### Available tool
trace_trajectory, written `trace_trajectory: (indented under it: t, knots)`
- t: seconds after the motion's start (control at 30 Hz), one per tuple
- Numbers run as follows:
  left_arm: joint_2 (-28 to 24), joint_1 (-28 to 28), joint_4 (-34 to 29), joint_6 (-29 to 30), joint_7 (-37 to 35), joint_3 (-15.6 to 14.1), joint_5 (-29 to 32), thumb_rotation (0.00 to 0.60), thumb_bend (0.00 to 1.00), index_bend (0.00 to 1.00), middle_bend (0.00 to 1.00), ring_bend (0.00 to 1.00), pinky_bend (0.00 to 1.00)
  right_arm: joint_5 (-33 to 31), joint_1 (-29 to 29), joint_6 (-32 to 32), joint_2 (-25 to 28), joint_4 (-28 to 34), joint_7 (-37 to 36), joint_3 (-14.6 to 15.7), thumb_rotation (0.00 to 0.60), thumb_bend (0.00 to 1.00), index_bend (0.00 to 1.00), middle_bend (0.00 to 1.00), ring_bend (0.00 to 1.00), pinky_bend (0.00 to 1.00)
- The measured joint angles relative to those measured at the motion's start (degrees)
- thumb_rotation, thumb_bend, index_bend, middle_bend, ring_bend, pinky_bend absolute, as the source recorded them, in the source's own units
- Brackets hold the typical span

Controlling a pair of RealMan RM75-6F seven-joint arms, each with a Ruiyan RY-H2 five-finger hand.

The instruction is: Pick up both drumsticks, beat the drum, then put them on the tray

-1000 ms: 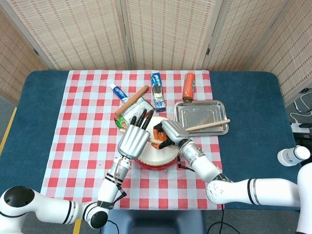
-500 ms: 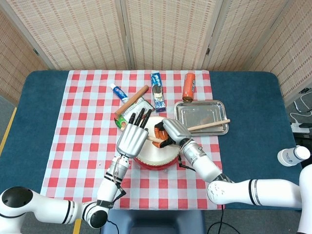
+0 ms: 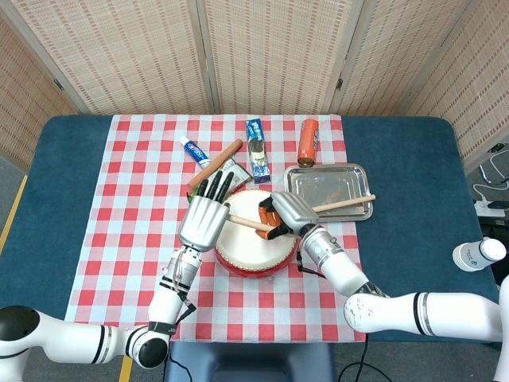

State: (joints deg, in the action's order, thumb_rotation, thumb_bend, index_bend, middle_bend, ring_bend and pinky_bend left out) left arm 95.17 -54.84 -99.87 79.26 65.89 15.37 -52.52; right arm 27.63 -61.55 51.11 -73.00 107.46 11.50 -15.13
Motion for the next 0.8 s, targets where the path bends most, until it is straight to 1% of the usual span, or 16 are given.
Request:
trace_trajectory:
  t: [0.27, 0.47, 0.67, 0.8]
  knots:
    - [-2.00, 1.23, 0.22, -0.23, -2.19, -0.13, 0.69, 0.600, 0.38, 0.00, 0.00, 0.00, 0.19, 0.77, 1.55, 0.33, 3.69, 2.08, 0.82, 1.06, 0.600, 0.27, 0.99, 0.82, 0.72, 0.61]
    - [-3.30, 2.50, 0.62, -0.45, -4.96, -0.39, 0.87, 0.600, 0.38, 0.00, 0.00, 0.00, 0.18, 3.02, 4.06, 0.36, 8.35, 3.99, 0.87, 2.48, 0.600, 0.27, 0.99, 0.82, 0.72, 0.61]
    - [-5.27, 3.82, 0.95, -0.83, -7.99, -0.16, 1.25, 0.600, 0.38, 0.00, 0.00, 0.00, 0.18, 7.53, 7.79, -0.77, 13.77, 4.20, -0.58, 4.17, 0.600, 0.27, 0.99, 0.82, 0.72, 0.61]
    - [-6.59, 4.77, 1.24, -1.16, -10.14, -0.10, 1.29, 0.600, 0.38, 0.00, 0.00, 0.00, 0.18, 11.81, 9.88, -3.62, 15.91, 1.36, -2.30, 5.28, 0.600, 0.27, 0.99, 0.82, 0.71, 0.61]
